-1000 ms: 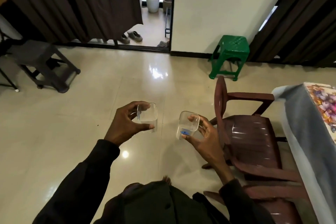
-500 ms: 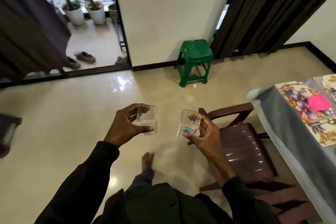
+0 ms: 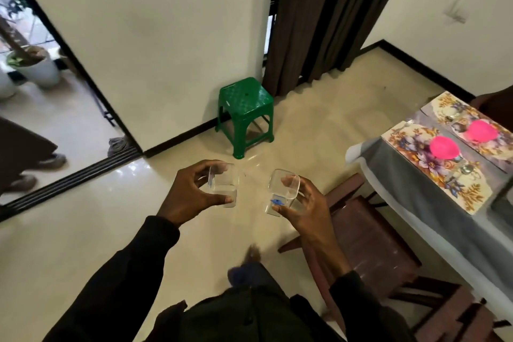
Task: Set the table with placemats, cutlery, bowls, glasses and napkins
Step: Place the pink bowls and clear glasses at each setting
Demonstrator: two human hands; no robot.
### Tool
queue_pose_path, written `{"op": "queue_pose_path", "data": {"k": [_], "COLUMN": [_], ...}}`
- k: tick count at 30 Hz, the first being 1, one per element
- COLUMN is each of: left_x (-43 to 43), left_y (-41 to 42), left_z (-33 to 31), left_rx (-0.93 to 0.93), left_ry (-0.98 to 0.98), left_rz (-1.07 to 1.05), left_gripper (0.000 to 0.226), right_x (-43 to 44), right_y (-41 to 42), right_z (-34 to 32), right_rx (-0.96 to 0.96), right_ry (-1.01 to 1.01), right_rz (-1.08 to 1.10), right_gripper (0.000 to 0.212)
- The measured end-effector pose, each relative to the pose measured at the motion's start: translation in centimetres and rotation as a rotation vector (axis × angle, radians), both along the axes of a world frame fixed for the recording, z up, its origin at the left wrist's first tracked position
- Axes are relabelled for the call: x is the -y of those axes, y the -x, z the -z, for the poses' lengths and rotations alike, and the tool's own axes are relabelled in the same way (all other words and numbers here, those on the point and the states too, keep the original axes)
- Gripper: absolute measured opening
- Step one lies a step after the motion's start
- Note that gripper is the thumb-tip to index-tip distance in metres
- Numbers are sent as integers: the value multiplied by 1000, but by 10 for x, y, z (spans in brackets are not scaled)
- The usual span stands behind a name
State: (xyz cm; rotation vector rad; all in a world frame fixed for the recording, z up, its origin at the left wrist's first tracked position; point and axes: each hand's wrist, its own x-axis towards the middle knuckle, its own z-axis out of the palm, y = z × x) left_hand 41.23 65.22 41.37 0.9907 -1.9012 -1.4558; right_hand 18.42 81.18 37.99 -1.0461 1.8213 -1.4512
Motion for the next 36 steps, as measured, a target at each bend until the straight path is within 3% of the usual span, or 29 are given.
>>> {"op": "queue_pose_path", "data": {"k": [16,26,36], "left_x": [251,330,387], "left_y": [221,380,577], "left_z": [9,27,34], "left_rx": [13,62,28], "left_ry": [-26,-67,-38], "left_rz": [241,516,861], "left_gripper": [70,77,70], "right_x": [201,240,279], "right_y": [172,276,371], "right_z": [22,25,23], "right_rx": [-56,-37,-14], "right_ry": [-19,-73,-150], "right_rz": [265,557,960], "right_gripper": [62,63,67]}}
